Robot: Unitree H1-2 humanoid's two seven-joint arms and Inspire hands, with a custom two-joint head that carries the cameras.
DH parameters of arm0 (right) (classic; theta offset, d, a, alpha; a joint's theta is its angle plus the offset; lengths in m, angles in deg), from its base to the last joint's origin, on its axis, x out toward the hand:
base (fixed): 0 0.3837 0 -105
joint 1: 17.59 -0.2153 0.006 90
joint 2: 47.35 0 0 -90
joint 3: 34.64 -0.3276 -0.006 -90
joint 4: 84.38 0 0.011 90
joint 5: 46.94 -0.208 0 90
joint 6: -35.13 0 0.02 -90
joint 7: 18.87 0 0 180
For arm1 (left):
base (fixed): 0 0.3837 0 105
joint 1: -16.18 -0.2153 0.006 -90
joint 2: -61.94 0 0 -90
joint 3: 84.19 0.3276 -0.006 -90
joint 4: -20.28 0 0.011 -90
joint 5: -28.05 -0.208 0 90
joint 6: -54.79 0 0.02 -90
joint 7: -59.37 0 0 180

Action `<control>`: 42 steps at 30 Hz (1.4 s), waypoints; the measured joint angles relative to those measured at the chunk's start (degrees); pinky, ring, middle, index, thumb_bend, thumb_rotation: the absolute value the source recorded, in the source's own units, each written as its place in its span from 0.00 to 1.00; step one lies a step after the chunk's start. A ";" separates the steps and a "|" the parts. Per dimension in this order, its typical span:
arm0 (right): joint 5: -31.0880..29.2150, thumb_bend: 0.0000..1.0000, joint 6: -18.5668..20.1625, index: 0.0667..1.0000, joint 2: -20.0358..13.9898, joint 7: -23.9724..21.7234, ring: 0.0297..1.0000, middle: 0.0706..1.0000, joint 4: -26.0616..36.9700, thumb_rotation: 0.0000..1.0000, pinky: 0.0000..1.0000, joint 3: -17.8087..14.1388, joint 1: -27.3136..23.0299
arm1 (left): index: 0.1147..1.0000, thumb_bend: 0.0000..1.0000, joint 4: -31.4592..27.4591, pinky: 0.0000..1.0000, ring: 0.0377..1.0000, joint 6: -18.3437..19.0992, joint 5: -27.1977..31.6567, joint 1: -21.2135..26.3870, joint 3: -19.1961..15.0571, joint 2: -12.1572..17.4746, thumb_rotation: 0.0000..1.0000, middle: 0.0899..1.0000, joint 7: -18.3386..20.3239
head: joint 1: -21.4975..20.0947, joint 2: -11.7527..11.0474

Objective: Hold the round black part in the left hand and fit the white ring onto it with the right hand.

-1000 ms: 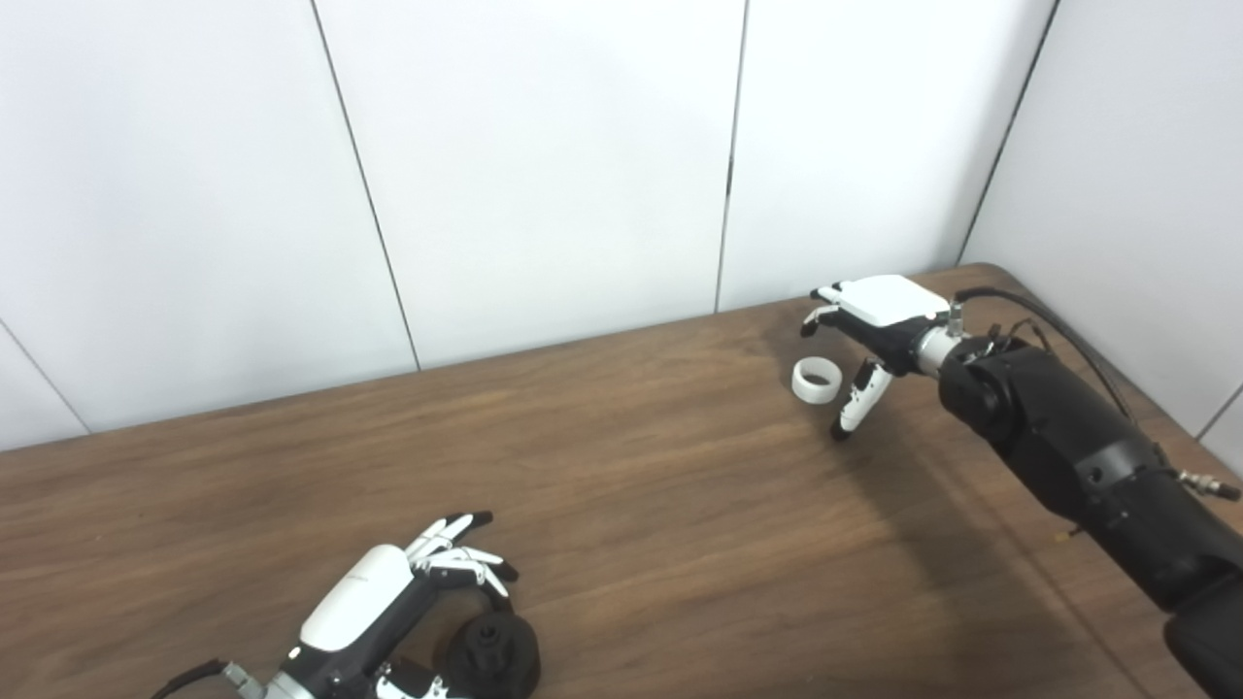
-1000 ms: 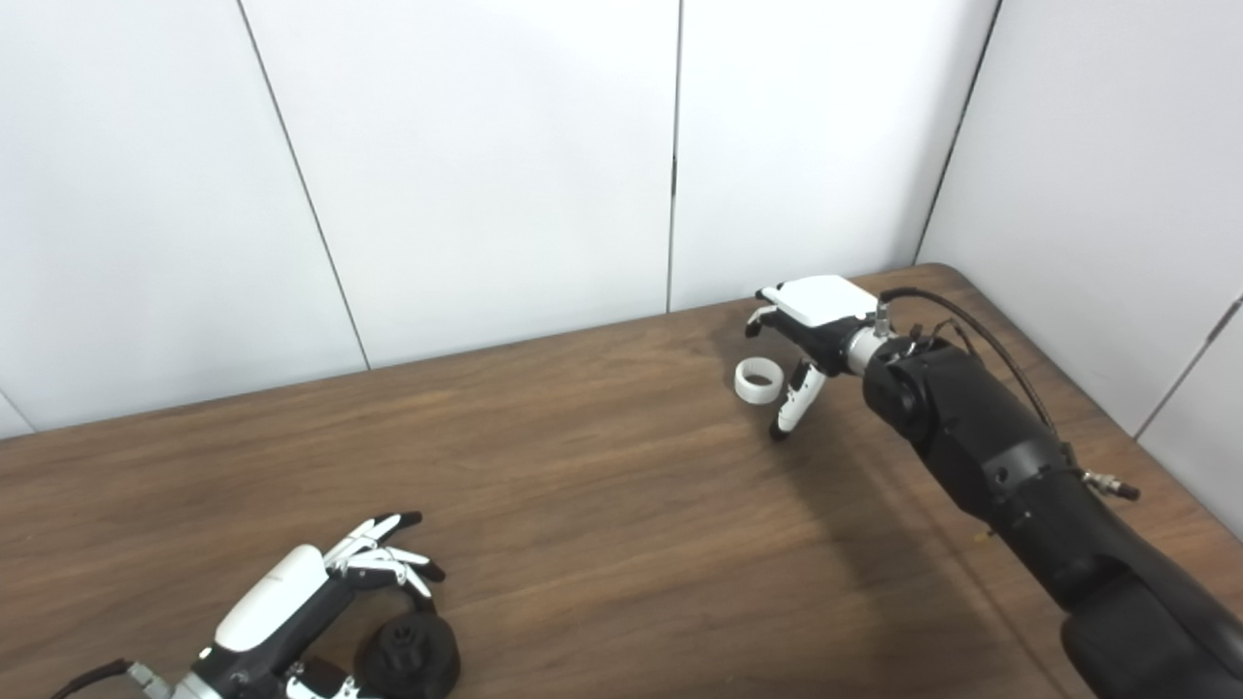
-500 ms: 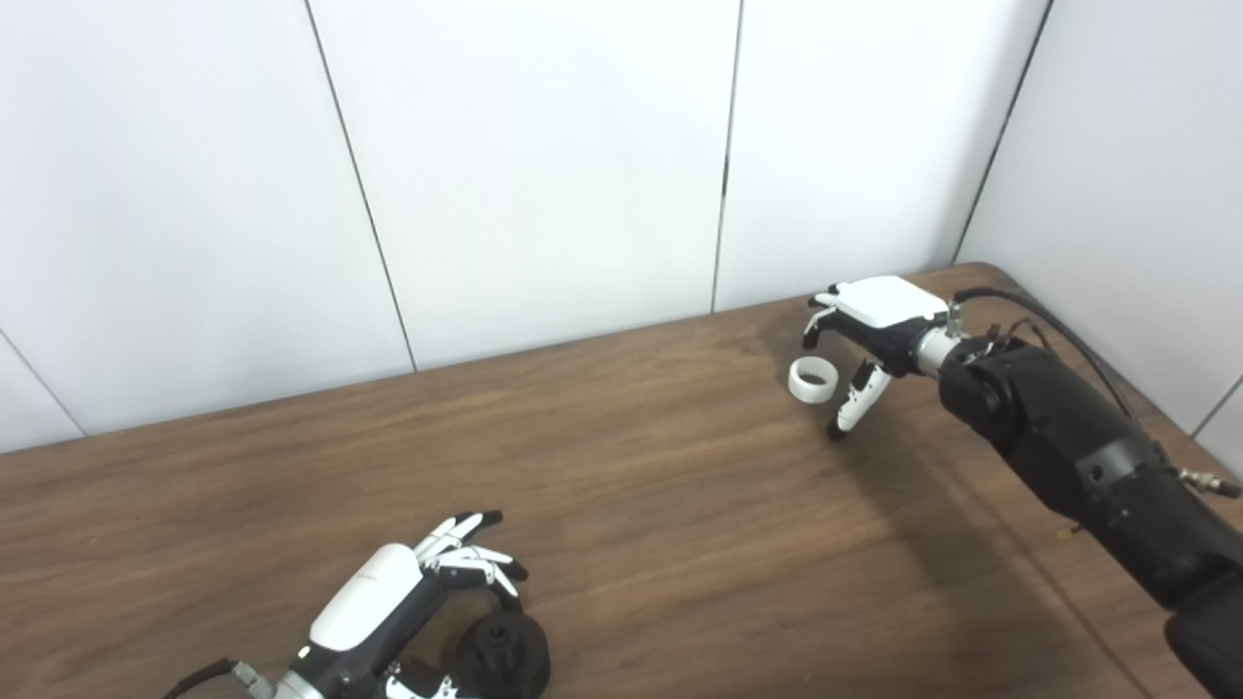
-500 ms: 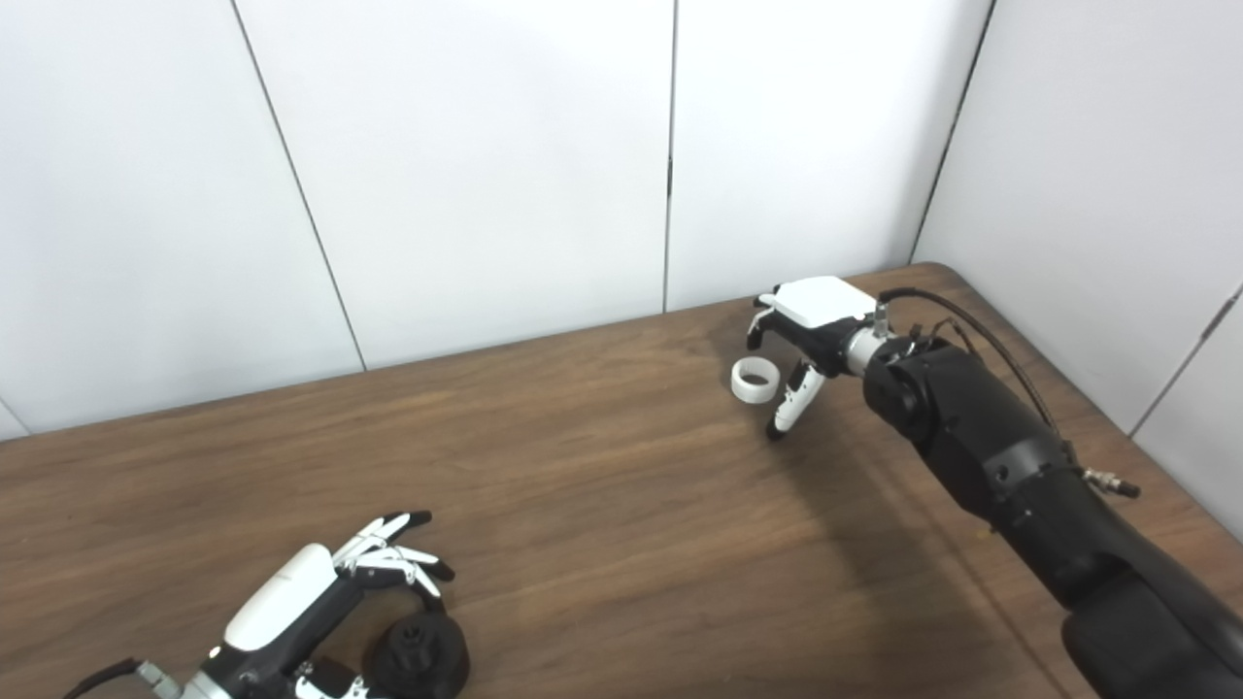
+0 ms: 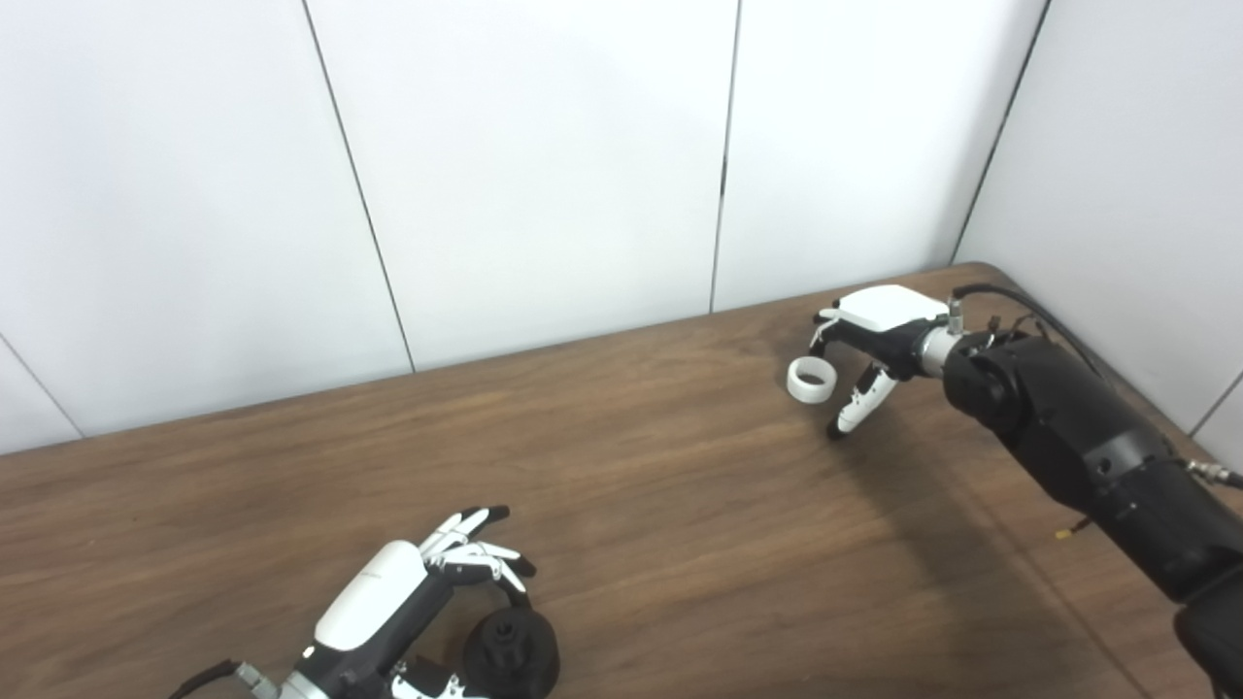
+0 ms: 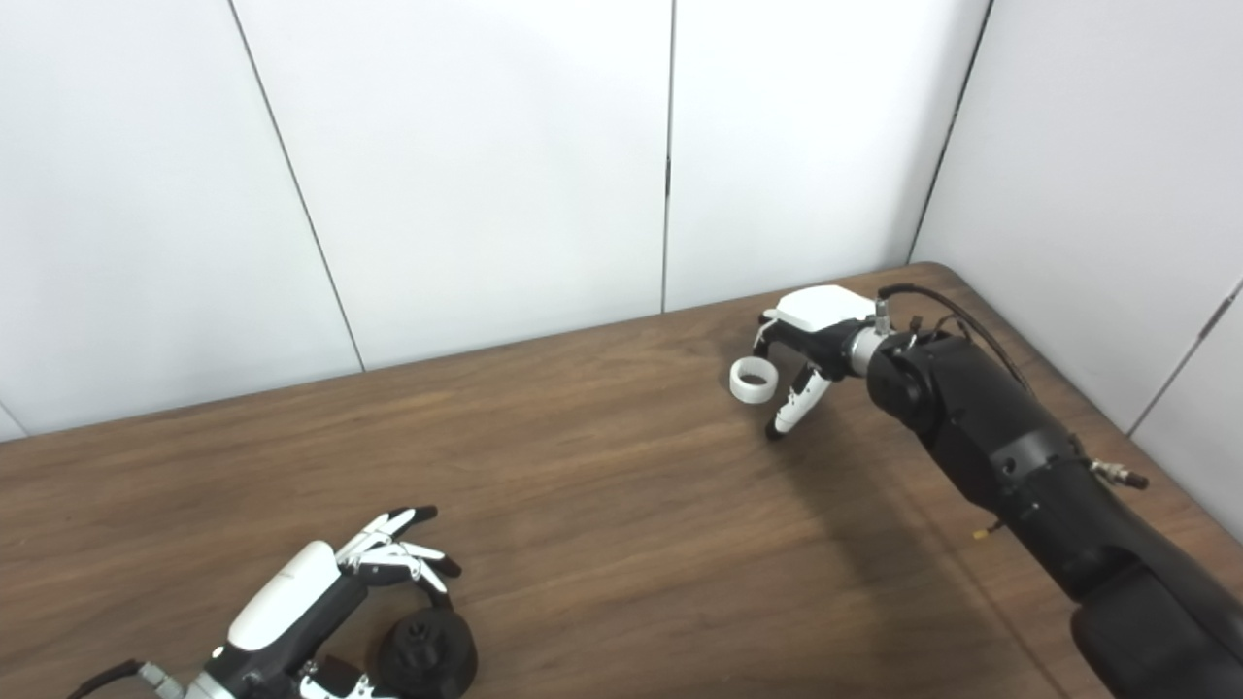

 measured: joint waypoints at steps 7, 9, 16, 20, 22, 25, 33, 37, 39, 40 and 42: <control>-0.43 0.86 0.09 0.75 0.18 -0.02 1.00 0.95 -0.50 0.41 1.00 0.17 -0.33 | 0.41 0.52 0.00 1.00 0.97 0.00 0.01 -0.07 0.00 0.04 0.06 0.71 -0.01 | 0.18 -0.09; -0.61 0.86 0.10 0.75 0.34 0.38 1.00 0.95 -0.88 0.41 1.00 0.15 -0.44 | 0.41 0.52 -0.01 1.00 0.97 0.00 0.00 -0.08 -0.09 0.05 0.06 0.71 0.03 | 0.09 0.00; -0.70 0.86 0.68 0.77 1.60 3.04 1.00 0.96 -2.87 0.40 1.00 -0.20 -1.06 | 0.41 0.52 -0.44 1.00 0.97 0.00 0.00 -0.65 -0.76 0.02 0.06 0.71 1.43 | 0.53 -0.53; -0.97 0.86 0.79 0.77 1.96 3.75 1.00 0.96 -4.32 0.40 1.00 -0.18 -1.69 | 0.41 0.52 -1.02 1.00 0.97 0.00 0.00 -1.21 -0.94 -0.01 0.06 0.71 1.65 | 0.79 -0.62; -1.25 0.86 0.81 0.77 2.06 3.77 1.00 0.96 -4.96 0.41 1.00 -0.12 -2.00 | 0.41 0.52 -1.03 1.00 0.97 0.00 0.00 -1.24 -0.94 -0.01 0.06 0.71 1.63 | 0.88 -0.70; -1.30 0.86 0.90 0.77 2.31 3.77 1.00 0.96 -5.47 0.41 1.00 0.16 -2.49 | 0.41 0.52 -1.05 1.00 0.97 0.00 -0.01 -1.24 -0.97 -0.01 0.06 0.71 1.63 | 0.79 -0.62; -1.19 0.88 1.53 0.76 2.70 3.25 1.00 0.95 -6.15 0.42 1.00 0.83 -3.33 | 0.41 0.52 -1.18 1.00 0.97 0.00 -0.07 -1.24 -1.25 -0.01 0.06 0.71 1.65 | 0.88 -0.26; -1.08 0.87 2.03 0.75 2.83 2.84 1.00 0.95 -6.08 0.41 1.00 1.27 -3.69 | 0.41 0.52 -1.74 1.00 0.97 0.00 -0.61 -1.27 -1.47 -0.02 0.06 0.71 1.83 | 0.88 -0.18; -1.08 0.88 2.05 0.75 2.84 2.68 1.00 0.95 -5.80 0.41 1.00 1.49 -3.73 | 0.41 0.52 -1.81 1.00 0.97 0.00 -0.87 -1.28 -1.70 -0.08 0.06 0.71 1.88 | 0.79 -0.09; -1.05 0.88 2.05 0.75 2.83 2.60 1.00 0.95 -5.60 0.41 1.00 1.63 -3.73 | 0.41 0.52 -1.81 1.00 0.97 0.00 -0.95 -1.31 -1.80 -0.10 0.06 0.71 1.88 | 0.79 -0.09; -0.92 0.87 1.97 0.75 2.82 2.53 1.00 0.95 -5.04 0.42 1.00 1.98 -3.73 | 0.41 0.52 -1.81 1.00 0.97 0.00 -1.02 -1.34 -1.83 -0.12 0.06 0.71 1.88 | 0.70 -0.09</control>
